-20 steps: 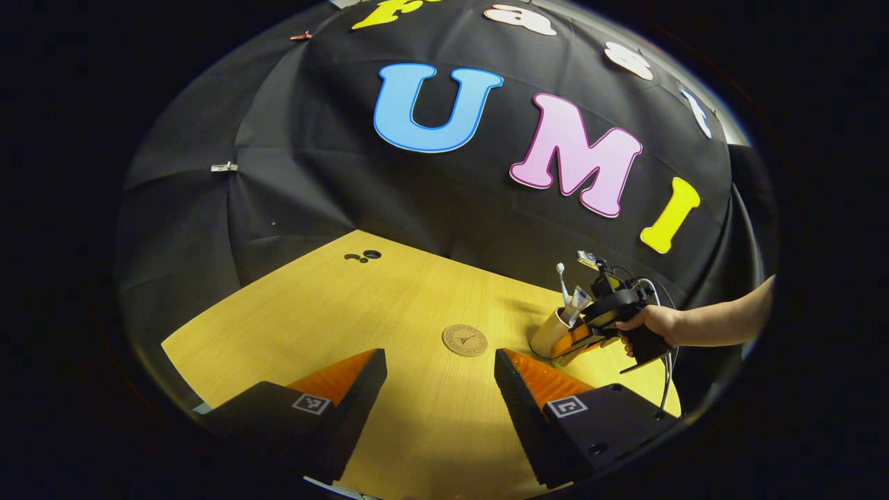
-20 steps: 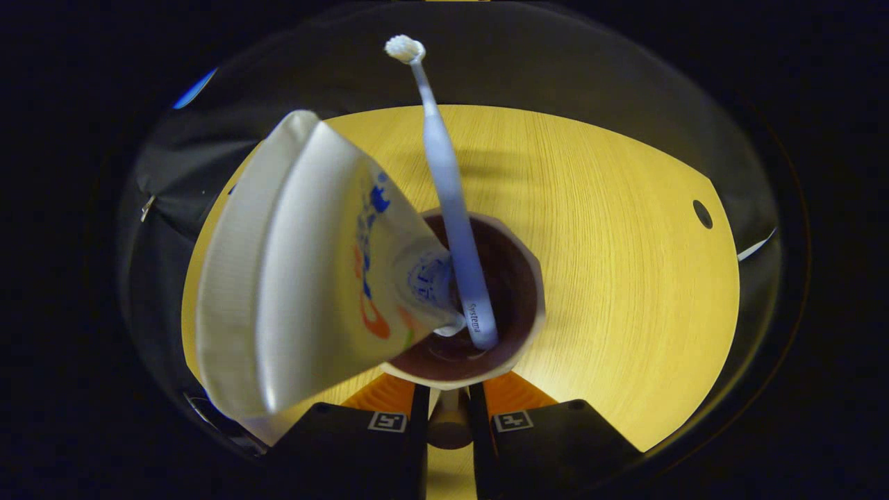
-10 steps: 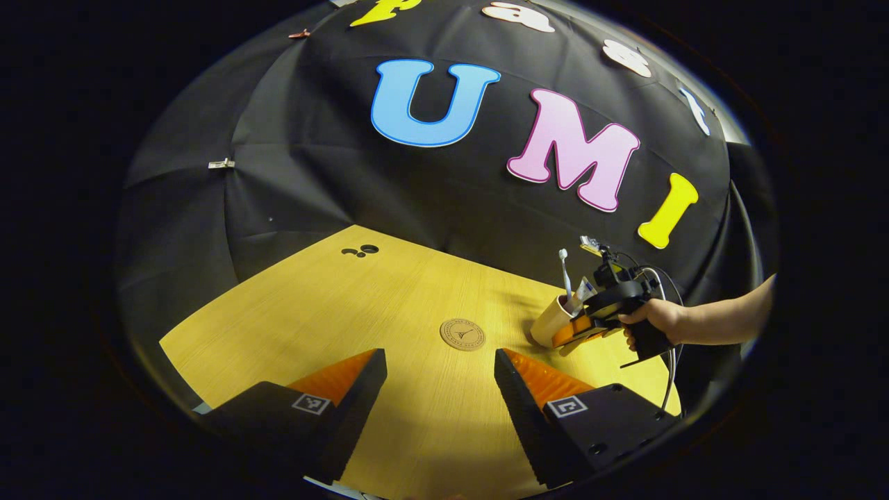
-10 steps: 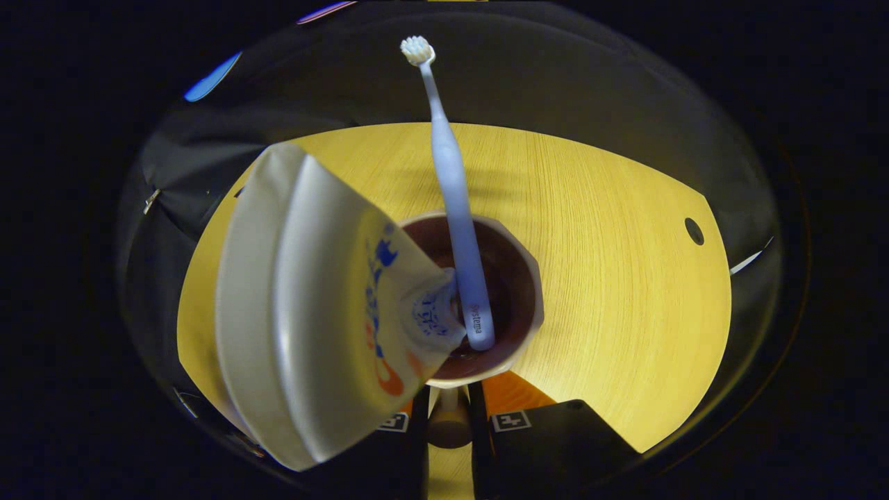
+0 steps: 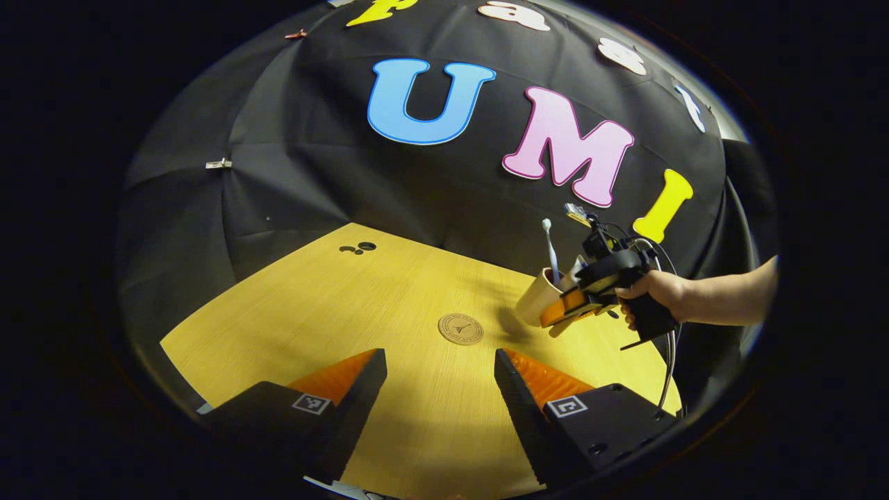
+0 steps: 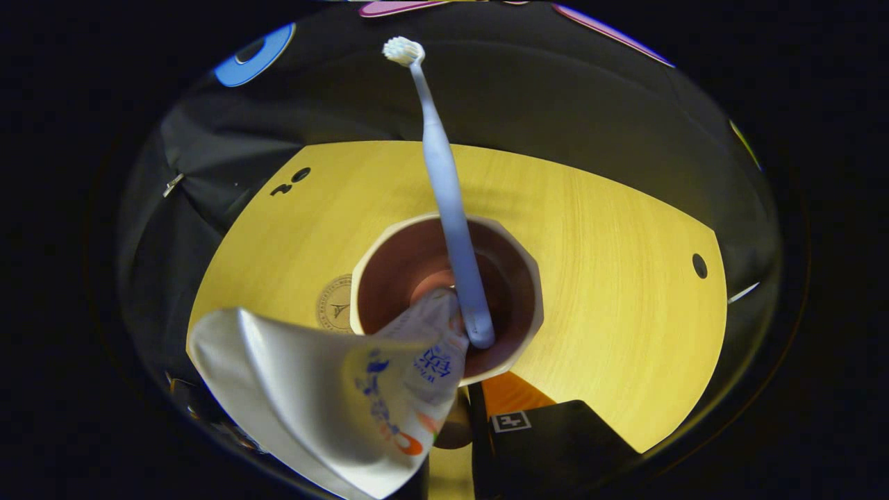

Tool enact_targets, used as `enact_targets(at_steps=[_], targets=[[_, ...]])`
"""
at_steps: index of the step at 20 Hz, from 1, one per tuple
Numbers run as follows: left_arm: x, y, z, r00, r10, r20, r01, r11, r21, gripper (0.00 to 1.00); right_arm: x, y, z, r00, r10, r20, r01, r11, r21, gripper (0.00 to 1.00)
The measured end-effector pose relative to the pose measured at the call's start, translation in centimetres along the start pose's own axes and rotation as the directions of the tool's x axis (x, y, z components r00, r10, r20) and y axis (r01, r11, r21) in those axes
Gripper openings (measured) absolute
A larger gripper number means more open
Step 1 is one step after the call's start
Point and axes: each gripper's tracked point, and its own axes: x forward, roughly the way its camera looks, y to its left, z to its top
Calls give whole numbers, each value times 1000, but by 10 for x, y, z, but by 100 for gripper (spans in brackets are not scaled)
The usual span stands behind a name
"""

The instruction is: Put the toothbrush and toothpaste on the desktop into the cup, then pick up the cup and place it on the coaster on the desktop.

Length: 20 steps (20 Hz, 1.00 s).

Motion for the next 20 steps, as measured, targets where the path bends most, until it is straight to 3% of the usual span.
enact_targets(at_steps=[7,20], targets=[[-18,23,-12,999,41,-13,-41,999,-24,97,17,60,7,998,51,-33,-53,997,-60,34],[-32,47,-27,994,103,-41,-104,994,-38,98,72,102,-7,989,61,-136,-76,991,-110,34]])
